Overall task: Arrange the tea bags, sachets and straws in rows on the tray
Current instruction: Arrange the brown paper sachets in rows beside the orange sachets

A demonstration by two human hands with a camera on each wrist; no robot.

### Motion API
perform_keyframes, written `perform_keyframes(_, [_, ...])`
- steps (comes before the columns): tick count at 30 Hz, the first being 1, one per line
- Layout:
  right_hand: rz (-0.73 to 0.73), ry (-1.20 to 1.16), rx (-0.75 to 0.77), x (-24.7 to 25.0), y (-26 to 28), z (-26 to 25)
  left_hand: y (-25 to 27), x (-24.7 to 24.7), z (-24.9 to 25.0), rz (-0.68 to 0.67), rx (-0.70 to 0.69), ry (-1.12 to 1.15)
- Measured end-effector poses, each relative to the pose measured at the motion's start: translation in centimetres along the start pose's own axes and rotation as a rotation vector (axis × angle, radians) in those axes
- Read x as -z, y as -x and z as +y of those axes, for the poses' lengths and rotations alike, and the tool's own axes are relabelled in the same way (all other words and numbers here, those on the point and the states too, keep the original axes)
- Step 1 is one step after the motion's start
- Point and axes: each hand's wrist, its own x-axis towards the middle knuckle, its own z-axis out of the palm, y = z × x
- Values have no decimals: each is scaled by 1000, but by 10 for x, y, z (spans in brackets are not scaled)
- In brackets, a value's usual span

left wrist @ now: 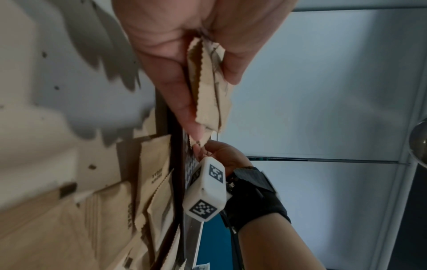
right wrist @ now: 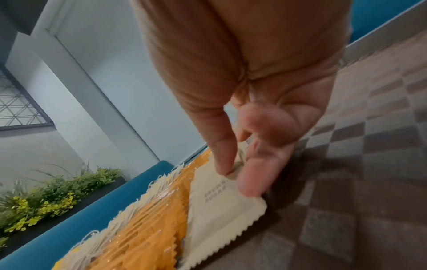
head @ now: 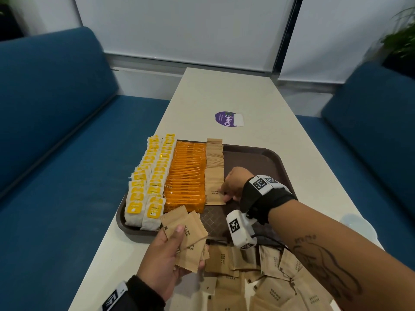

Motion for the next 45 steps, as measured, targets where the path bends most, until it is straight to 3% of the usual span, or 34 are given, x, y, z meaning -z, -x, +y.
perform_keyframes(5, [96, -280, 173, 5, 30, 10, 0, 1, 2, -6, -5, 10])
perform_keyframes(9, [8, -197, 390, -7, 80, 22, 2, -3, 3, -41, -52, -9])
perform_keyframes(12, [-107, -139, 423, -27, 104, 33, 4, -11, 0, -87, -98, -51])
perform_keyframes(16, [-111, -232, 420, -49, 112, 44, 10, -18, -3, -141, -102, -82])
perform_keyframes(24, [-55, -380, 351, -40, 114, 59, 13, -8, -10, -138, -98, -176])
perform_keyframes(28, [77, -505, 351, -19, 112, 57, 14, -6, -7, -106, -92, -149])
perform_keyframes(31, [148, -438, 327, 4, 92, 49, 12, 0, -4, -75, -78, -143])
perform_keyframes(38, [46, -344, 67, 13, 38, 24, 7, 6, -1, -58, -46, -105])
perform_keyframes(45, [-73, -114, -61, 2, 18, 9, 4, 11, 0, -35, -36, -80])
